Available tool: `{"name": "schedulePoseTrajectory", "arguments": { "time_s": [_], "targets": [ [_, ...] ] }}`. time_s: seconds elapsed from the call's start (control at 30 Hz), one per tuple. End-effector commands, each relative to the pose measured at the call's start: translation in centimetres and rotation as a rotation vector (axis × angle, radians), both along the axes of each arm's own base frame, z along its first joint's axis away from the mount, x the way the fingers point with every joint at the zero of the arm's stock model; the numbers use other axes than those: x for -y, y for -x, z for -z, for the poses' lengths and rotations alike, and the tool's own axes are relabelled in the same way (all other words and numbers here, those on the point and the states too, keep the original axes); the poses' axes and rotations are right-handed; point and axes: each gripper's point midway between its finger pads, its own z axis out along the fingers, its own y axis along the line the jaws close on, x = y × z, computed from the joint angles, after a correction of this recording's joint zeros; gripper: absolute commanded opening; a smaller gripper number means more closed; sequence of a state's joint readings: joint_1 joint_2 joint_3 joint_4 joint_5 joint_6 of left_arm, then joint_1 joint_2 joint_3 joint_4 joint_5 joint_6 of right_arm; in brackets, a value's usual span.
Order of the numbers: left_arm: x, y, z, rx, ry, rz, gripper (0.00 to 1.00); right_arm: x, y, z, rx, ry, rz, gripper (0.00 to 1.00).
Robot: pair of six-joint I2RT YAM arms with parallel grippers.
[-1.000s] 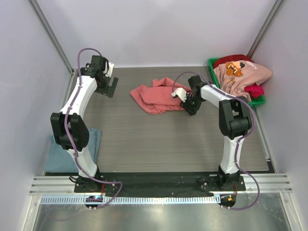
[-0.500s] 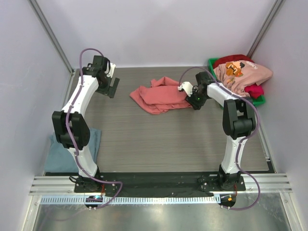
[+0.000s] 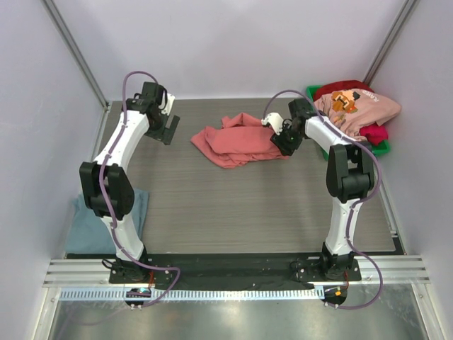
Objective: Fold and stack the t-shirts
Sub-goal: Flatten the tshirt out
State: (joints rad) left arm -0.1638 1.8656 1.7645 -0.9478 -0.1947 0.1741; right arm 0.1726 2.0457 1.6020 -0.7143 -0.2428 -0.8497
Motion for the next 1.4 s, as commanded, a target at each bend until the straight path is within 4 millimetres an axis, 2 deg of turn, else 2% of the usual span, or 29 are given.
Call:
{"name": "schedulePoseTrajectory", "arguments": {
  "time_s": [0.0, 0.2, 0.3, 0.37, 0.43, 0.47, 0.57, 0.67, 0.7, 0.73, 0.77, 0.8, 0.83, 0.87, 0.93, 0.97, 1.03, 1.07, 1.13, 1.17, 1.2, 1.27, 1.3, 1.37],
  "targets": [
    [-0.2, -0.6, -1.2, 0.036, -0.022, 0.005, 1.00, -0.7, 0.1, -0.1, -0.037, -0.030, -0.006, 0.49],
    [-0.2, -0.8, -1.4, 0.040, -0.026, 0.007, 1.00, -0.5, 0.5, 2.5, -0.107, -0.016, 0.018, 0.49],
    [-0.1, -0.7, -1.5, 0.040, -0.029, 0.014, 1.00, -0.5, 0.5, 2.9, -0.120, -0.023, 0.030, 0.49],
    [-0.1, -0.6, -1.6, 0.042, -0.032, 0.013, 1.00, -0.6, 0.6, 2.8, -0.123, -0.024, 0.027, 0.32],
    [-0.1, -0.5, -1.5, 0.041, -0.033, 0.013, 1.00, -0.6, 0.6, 2.1, -0.115, -0.025, 0.027, 0.09],
    [-0.1, -0.5, -1.6, 0.042, -0.033, 0.013, 1.00, -0.7, 0.5, 1.4, -0.104, -0.029, 0.026, 0.05],
    [-0.1, -0.7, -1.9, 0.055, -0.031, 0.009, 1.00, -1.1, 0.1, -3.8, -0.014, -0.064, 0.025, 0.01],
    [-0.1, -1.1, -2.4, 0.077, -0.029, 0.006, 1.00, -3.0, 0.6, -12.2, 0.125, -0.121, -0.016, 0.01],
    [-0.1, -1.2, -2.6, 0.083, -0.030, 0.004, 1.00, -4.4, 1.3, -16.0, 0.195, -0.152, -0.055, 0.01],
    [-0.2, -1.4, -2.9, 0.095, -0.029, 0.000, 1.00, -5.2, 1.8, -18.3, 0.234, -0.170, -0.073, 0.01],
    [-0.2, -1.6, -3.2, 0.110, -0.029, -0.004, 1.00, -6.0, 2.0, -22.0, 0.303, -0.191, -0.089, 0.01],
    [-0.2, -1.9, -3.7, 0.127, -0.025, -0.009, 1.00, -7.7, 3.1, -24.9, 0.354, -0.226, -0.116, 0.01],
    [-0.2, -1.9, -3.7, 0.129, -0.025, -0.009, 1.00, -8.5, 3.5, -26.8, 0.393, -0.241, -0.137, 0.01],
    [-0.1, -2.2, -4.2, 0.144, -0.018, -0.012, 1.00, -9.2, 3.9, -30.1, 0.459, -0.274, -0.142, 0.01],
    [-0.1, -2.2, -4.8, 0.161, -0.008, -0.013, 1.00, -11.0, 5.2, -33.0, 0.514, -0.306, -0.174, 0.01],
    [0.0, -2.3, -5.2, 0.174, -0.001, -0.017, 1.00, -12.8, 6.3, -35.6, 0.570, -0.333, -0.203, 0.01],
    [0.1, -2.0, -6.1, 0.197, 0.006, -0.012, 1.00, -14.3, 7.5, -38.3, 0.633, -0.364, -0.225, 0.01],
    [0.0, -2.0, -6.6, 0.211, 0.007, -0.011, 1.00, -15.8, 8.5, -41.0, 0.701, -0.400, -0.250, 0.01],
    [-0.1, -1.5, -6.8, 0.215, 0.004, -0.006, 1.00, -16.9, 9.4, -43.9, 0.783, -0.440, -0.257, 0.01],
    [-0.2, -1.2, -7.7, 0.239, 0.011, -0.002, 1.00, -16.9, 9.6, -45.8, 0.846, -0.452, -0.243, 0.01],
    [-0.1, -0.7, -7.5, 0.230, 0.006, 0.012, 1.00, -17.8, 10.2, -48.4, 0.933, -0.493, -0.260, 0.01],
    [-0.1, 0.1, -8.4, 0.250, 0.014, 0.023, 1.00, -17.9, 10.0, -52.0, 1.073, -0.540, -0.240, 0.01],
    [-0.2, 0.5, -8.0, 0.240, 0.010, 0.032, 1.00, -17.4, 9.9, -53.2, 1.129, -0.537, -0.219, 0.01],
    [-0.5, 1.3, -8.6, 0.254, -0.002, 0.040, 1.00, -17.2, 8.1, -53.6, 1.211, -0.499, -0.174, 0.01]
  ]
}}
